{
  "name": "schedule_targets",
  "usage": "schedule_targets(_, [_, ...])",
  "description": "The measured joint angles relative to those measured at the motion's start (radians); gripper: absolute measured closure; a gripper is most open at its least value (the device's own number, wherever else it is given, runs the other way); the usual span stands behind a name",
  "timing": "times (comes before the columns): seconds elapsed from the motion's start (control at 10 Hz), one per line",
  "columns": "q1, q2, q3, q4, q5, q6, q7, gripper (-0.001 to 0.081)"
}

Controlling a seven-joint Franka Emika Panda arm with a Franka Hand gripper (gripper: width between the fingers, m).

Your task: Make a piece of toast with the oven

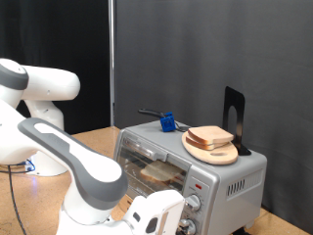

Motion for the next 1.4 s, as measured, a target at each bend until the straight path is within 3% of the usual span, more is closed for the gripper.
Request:
schedule_targets(0.5, [-0.046, 0.095, 0.089, 0.001, -0.119, 0.044, 0.018, 0.0805])
schedule_targets(0.9, [-0.050, 0.104, 0.098, 0.021, -0.162, -0.007, 0.063, 0.0806])
schedule_targets(1.4, [-0.050, 0.104, 0.098, 0.020, -0.162, 0.012, 0.097, 0.0806])
